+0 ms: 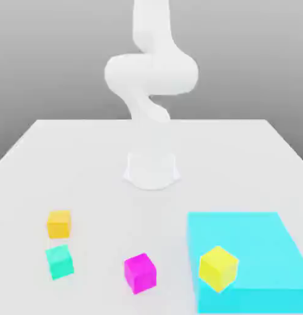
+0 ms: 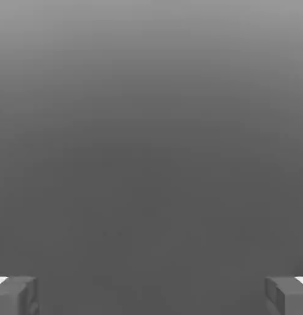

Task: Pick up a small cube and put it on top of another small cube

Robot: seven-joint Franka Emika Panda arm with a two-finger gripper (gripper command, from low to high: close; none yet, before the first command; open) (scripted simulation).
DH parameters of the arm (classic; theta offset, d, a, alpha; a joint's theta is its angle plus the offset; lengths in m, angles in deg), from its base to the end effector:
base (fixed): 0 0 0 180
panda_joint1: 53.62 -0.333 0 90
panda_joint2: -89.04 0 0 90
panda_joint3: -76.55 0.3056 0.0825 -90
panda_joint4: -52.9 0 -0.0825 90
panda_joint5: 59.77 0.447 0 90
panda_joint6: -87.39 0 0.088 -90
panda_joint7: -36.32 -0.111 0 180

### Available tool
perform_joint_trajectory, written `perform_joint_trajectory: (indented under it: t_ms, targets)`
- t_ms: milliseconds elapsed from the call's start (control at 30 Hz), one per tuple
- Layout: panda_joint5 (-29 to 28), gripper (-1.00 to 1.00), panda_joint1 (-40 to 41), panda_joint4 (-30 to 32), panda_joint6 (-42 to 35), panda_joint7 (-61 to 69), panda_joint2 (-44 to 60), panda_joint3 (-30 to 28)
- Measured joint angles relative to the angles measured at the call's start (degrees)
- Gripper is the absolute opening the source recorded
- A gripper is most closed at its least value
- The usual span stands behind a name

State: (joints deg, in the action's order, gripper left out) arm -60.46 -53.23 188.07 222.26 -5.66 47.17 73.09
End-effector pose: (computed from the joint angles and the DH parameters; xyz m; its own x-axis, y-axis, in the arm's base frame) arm 0.4470 -0.0360 0.6469 0.5210 -0.7101 0.4737 -0.5375 -0.7040 -0.4642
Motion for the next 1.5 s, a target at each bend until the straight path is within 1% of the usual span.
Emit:
perform_joint_trajectory:
  t_ms: [400, 600, 667, 767, 900, 1033, 1067, 1233, 1267, 1300, 1333, 1400, 1500]
  targets:
    - [-2.5, 0.0, 3.7, 18.4, 17.4, 23.0, 23.0, -19.1]
    - [-1.6, 0.0, 8.4, 28.9, 28.4, 38.6, 38.4, -28.4]
    - [2.0, 0.0, 10.1, 29.8, 30.9, 43.1, 42.0, -28.1]
    - [9.9, 0.0, 11.8, 29.2, 33.8, 49.4, 46.3, -23.8]
    - [20.2, 0.0, 18.7, 27.8, 37.4, 57.1, 51.6, -14.4]
    - [26.9, 0.0, 27.3, 26.6, 41.3, 62.1, 56.6, -4.1]
    - [27.7, -1.0, 29.2, 26.5, 42.2, 62.7, 57.6, -1.9]
    - [27.6, -1.0, 29.2, 26.5, 42.1, 62.7, 57.6, -1.9]
    - [28.1, -1.0, 30.2, 26.4, 42.5, 63.0, 58.1, -0.9]
    - [27.8, -1.0, 29.7, 26.4, 42.2, 62.8, 57.8, -1.5]
    - [27.1, -1.0, 28.4, 26.6, 41.6, 62.3, 57.0, -3.0]
    - [23.9, -1.0, 25.2, 27.1, 39.9, 59.9, 54.8, -6.9]
    - [17.2, -1.0, 20.7, 28.0, 37.2, 54.9, 51.0, -13.1]
